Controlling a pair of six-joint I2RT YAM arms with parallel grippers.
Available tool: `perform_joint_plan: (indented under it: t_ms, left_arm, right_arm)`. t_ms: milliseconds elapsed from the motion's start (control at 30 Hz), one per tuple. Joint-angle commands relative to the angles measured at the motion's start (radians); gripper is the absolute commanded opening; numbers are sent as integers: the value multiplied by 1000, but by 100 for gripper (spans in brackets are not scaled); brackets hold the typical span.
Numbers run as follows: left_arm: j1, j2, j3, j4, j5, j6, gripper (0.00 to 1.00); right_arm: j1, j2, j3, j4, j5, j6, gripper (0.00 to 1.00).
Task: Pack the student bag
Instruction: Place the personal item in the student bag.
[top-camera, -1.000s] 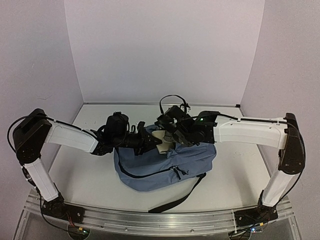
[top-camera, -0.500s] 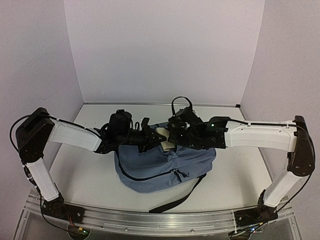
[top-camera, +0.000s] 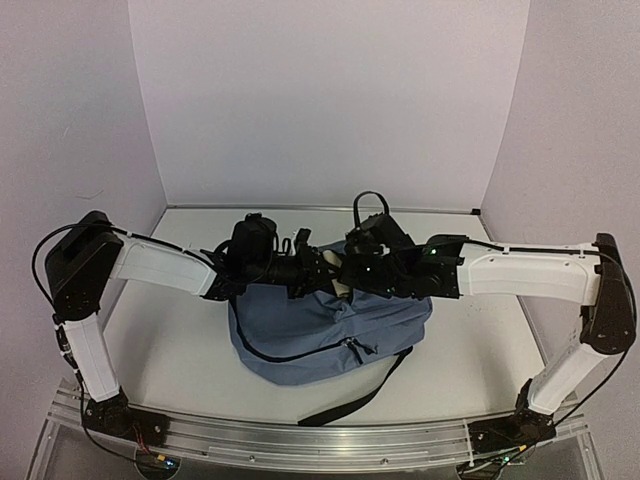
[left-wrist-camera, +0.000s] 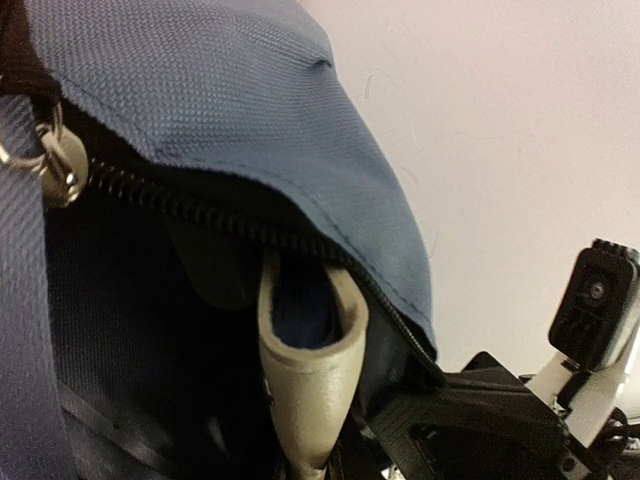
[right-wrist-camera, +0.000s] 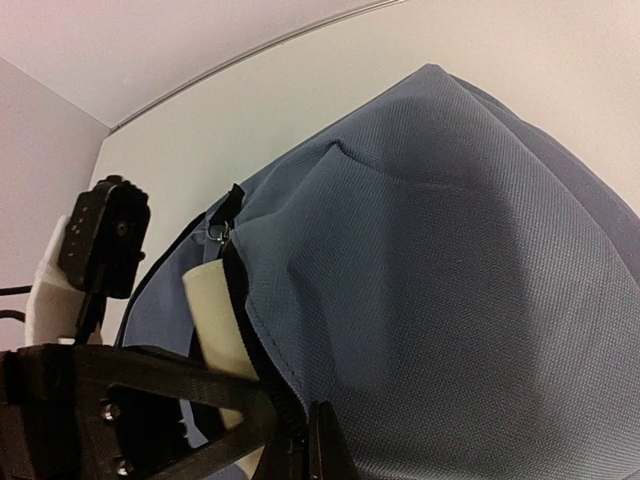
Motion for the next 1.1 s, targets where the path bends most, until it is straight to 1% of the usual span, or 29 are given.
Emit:
perform_joint_plan:
  t_ms: [0, 100, 167, 233, 367, 400, 467, 533, 667, 833, 1067]
  left_arm:
    - [-1, 50, 100, -6, -25, 73, 0]
    - [-2, 78, 129, -41, -25, 89, 0]
    - [-2, 74, 138, -70, -30, 114, 7]
    - [-2, 52, 138, -108, -46, 143, 18]
    - [-2, -23, 138, -254, -100, 229, 46]
    - [-2, -37, 138, -291, -119, 243, 51]
    - [-2, -59, 140, -359, -148, 269, 57]
    - [-3, -70, 142, -404, -163, 283, 59]
    - [-11, -65, 145, -439, -161, 287, 59]
    - [-21, -27, 184, -477, -154, 303, 50]
    - [-31, 35, 258, -541, -150, 328, 47]
  right_arm:
    - [8, -74, 6, 82, -38, 9, 0]
    - [9, -91, -5, 86, -40, 17, 0]
    - [9, -102, -13, 88, -33, 20, 0]
    - [9, -109, -21, 88, -20, 22, 0]
    - [9, -118, -34, 88, -3, 21, 0]
    - [9, -117, -36, 88, -2, 20, 0]
    - [9, -112, -36, 88, -1, 18, 0]
    - [9, -107, -35, 88, 0, 16, 0]
    - [10, -100, -34, 88, 0, 12, 0]
    - [10, -98, -35, 88, -1, 8, 0]
    - [9, -102, -43, 88, 3, 6, 0]
